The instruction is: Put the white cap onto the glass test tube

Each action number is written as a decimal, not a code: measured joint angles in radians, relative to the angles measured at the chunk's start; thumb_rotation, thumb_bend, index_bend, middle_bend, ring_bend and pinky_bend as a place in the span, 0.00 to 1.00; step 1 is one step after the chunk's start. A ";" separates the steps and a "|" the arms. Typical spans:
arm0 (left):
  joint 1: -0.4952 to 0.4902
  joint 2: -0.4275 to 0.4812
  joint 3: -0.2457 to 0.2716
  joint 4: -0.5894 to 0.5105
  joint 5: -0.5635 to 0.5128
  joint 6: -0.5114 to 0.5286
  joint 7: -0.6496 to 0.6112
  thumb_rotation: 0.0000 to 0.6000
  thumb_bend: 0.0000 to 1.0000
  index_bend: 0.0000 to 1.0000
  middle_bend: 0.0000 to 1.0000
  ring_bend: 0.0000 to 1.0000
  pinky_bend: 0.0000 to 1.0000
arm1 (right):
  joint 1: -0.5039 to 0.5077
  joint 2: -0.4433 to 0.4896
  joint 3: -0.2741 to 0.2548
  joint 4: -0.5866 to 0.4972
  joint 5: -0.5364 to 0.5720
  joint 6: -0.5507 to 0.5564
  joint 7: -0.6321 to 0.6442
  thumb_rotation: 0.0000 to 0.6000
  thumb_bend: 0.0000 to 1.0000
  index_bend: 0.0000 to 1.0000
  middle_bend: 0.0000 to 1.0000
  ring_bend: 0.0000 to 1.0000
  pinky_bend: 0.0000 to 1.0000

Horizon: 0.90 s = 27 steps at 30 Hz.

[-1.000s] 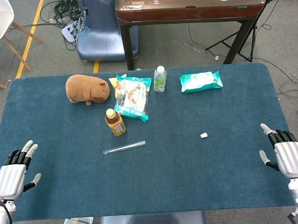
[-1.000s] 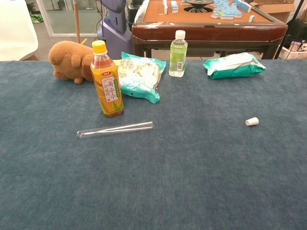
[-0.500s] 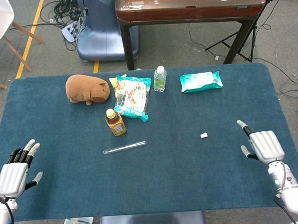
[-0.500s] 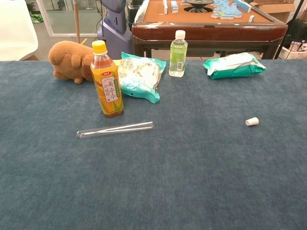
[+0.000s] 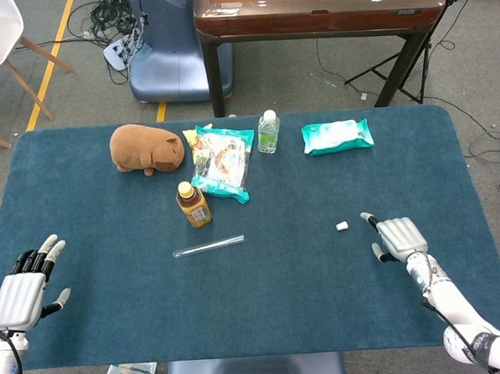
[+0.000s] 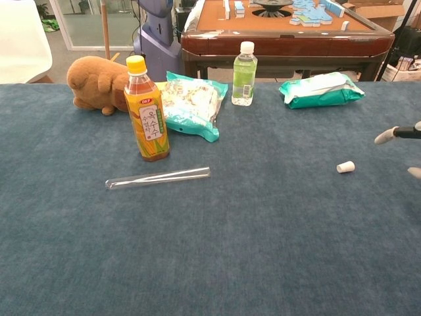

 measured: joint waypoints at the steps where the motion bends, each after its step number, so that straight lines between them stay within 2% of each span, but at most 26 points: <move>1: 0.000 -0.001 0.001 0.001 0.000 0.000 -0.001 1.00 0.25 0.11 0.07 0.15 0.10 | 0.010 -0.010 -0.004 0.011 0.012 -0.009 -0.004 1.00 0.51 0.11 1.00 1.00 1.00; 16: 0.001 -0.007 0.005 0.013 0.002 0.000 -0.011 1.00 0.25 0.11 0.07 0.15 0.10 | 0.085 -0.087 -0.057 0.085 0.093 -0.043 -0.006 1.00 0.51 0.11 1.00 1.00 1.00; 27: 0.006 -0.009 0.006 0.020 0.002 0.007 -0.022 1.00 0.25 0.11 0.07 0.15 0.10 | 0.112 -0.109 -0.076 0.089 0.082 -0.037 0.011 1.00 0.51 0.11 1.00 1.00 1.00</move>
